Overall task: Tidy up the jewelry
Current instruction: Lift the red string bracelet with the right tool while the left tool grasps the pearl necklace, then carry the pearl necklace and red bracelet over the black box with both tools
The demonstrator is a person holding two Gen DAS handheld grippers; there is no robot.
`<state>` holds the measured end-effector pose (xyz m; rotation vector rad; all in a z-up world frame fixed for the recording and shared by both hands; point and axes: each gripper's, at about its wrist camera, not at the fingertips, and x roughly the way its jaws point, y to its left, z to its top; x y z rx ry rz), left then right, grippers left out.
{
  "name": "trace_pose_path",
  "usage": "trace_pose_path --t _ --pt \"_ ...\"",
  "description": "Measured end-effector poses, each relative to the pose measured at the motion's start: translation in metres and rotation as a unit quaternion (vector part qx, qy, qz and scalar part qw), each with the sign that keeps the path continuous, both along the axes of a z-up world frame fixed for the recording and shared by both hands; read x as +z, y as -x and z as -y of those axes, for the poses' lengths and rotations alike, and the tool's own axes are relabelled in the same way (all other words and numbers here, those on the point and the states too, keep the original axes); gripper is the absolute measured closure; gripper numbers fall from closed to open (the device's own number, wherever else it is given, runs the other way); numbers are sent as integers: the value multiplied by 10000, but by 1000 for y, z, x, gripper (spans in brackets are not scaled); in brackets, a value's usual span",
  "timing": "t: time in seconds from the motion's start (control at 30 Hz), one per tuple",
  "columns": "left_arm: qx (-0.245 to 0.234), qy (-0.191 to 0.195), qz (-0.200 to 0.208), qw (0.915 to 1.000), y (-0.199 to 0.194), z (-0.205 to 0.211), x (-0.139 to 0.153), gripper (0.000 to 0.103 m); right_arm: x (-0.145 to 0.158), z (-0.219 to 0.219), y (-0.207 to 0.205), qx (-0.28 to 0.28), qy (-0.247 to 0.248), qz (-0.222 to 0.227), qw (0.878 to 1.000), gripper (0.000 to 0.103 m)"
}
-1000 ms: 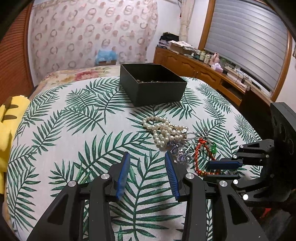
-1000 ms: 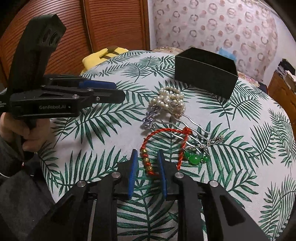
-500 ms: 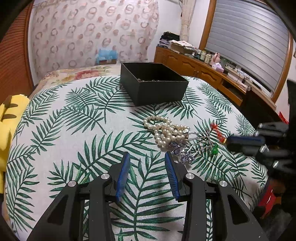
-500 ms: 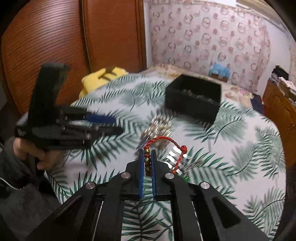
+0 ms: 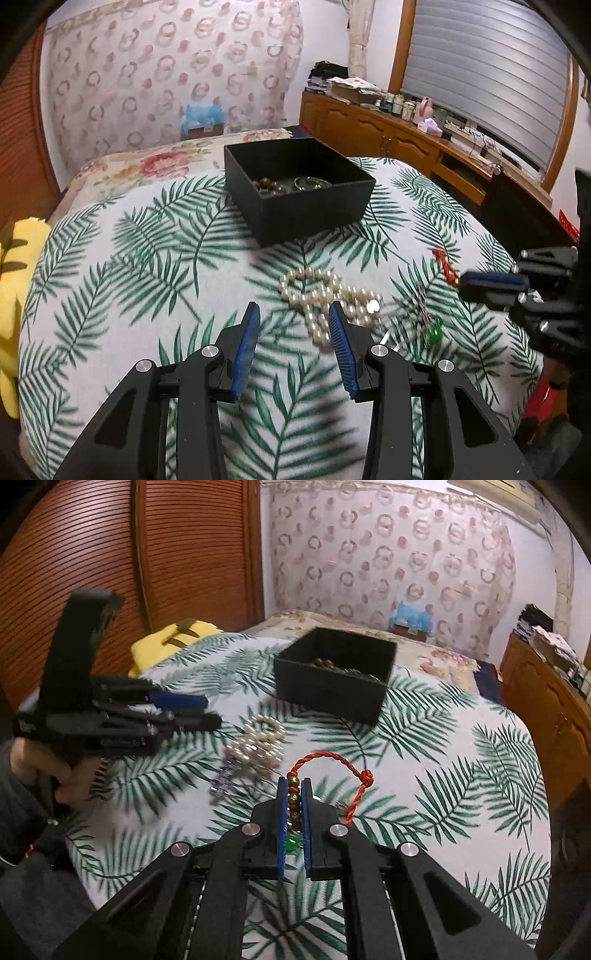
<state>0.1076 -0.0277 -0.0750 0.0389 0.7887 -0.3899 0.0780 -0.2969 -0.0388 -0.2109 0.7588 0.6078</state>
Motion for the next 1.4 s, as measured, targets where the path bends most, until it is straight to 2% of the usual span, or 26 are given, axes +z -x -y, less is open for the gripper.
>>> trace_pose_path --t 0.33,0.63,0.7,0.73,0.77,0.8,1.0,1.17,1.4 --pt "-114 -97 -419 9990 -46 4 -13 67 -14 16 -5 -189 -79 -122 9997 95" --pt "-263 -292 -610 9974 -57 11 -23 71 -15 21 -5 -227 -107 -131 9996 95" --pt "-285 -389 -594 9971 -56 14 -23 84 -15 21 -6 -230 -115 -130 9996 95" --pt "-288 -409 -592 9970 -56 14 -23 86 -15 21 -6 -229 -114 -130 9996 95" --pt "-319 -407 -601 9969 -56 15 -23 95 -14 21 -6 -227 -113 -126 9996 95" --pt "-379 -394 -614 9966 -55 15 -24 96 -14 21 -6 -230 -113 -126 9996 95" --pt "-275 -296 -360 9985 -45 13 -10 96 -10 22 -8 -231 -103 -90 9996 95" --pt "-261 -61 83 9996 -29 14 26 97 -4 21 -9 -223 -102 -11 9997 95" --pt "-265 73 565 9980 -16 14 67 97 6 14 -11 -151 -49 131 9998 95"
